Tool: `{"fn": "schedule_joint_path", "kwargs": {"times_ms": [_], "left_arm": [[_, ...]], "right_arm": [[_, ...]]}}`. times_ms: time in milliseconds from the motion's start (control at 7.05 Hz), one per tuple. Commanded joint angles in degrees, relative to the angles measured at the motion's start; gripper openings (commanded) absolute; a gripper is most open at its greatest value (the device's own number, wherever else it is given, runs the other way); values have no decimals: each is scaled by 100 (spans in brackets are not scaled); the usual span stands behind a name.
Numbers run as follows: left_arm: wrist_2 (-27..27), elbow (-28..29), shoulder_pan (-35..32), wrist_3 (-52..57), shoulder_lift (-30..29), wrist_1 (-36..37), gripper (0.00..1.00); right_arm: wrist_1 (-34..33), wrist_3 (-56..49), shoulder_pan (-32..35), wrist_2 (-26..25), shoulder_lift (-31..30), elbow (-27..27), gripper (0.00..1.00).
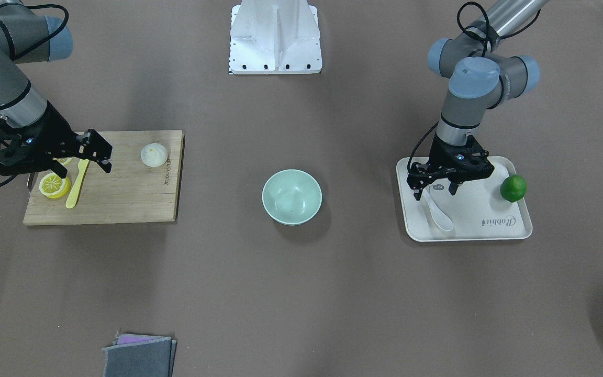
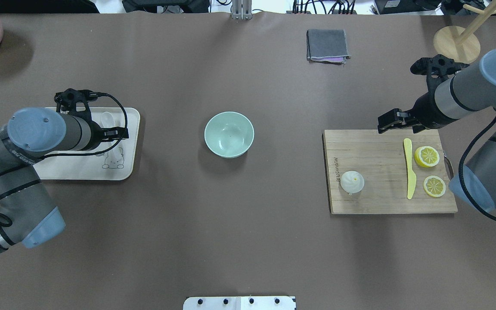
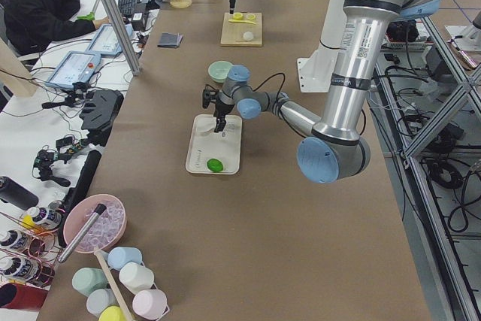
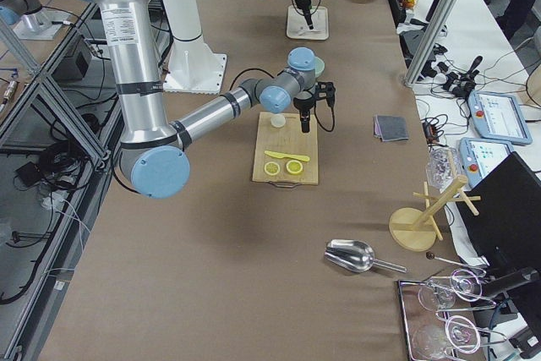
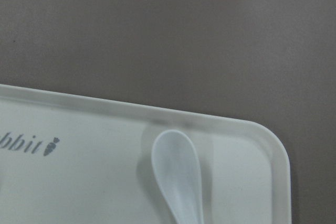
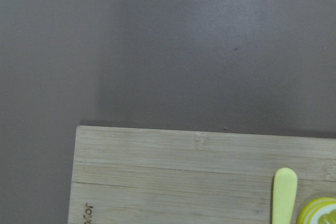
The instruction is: Put spoon and bun in bowl
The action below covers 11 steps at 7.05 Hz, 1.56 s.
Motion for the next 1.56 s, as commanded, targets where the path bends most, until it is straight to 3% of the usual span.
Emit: {"fn": "schedule_joint_path", "kwargs": {"times_ms": [0,425,851,993,1418], "left_arm": [[113,27,74,18,-1,-7,63],[105,27,74,10,-1,-16,31],[87,-7,74,9,-1,-60,19],[61,-95,66,27,8,-60,0],[17,-499,-13,80,8,2,0]], "right_arm": [[6,120,-57,-16,36,7,100],[6,129,-75,-16,27,7,100],[-3,208,-84,-16,27,25,100],[-3,208,-84,-16,18,16,100],[-3,286,-84,-7,18,42,100]]}}
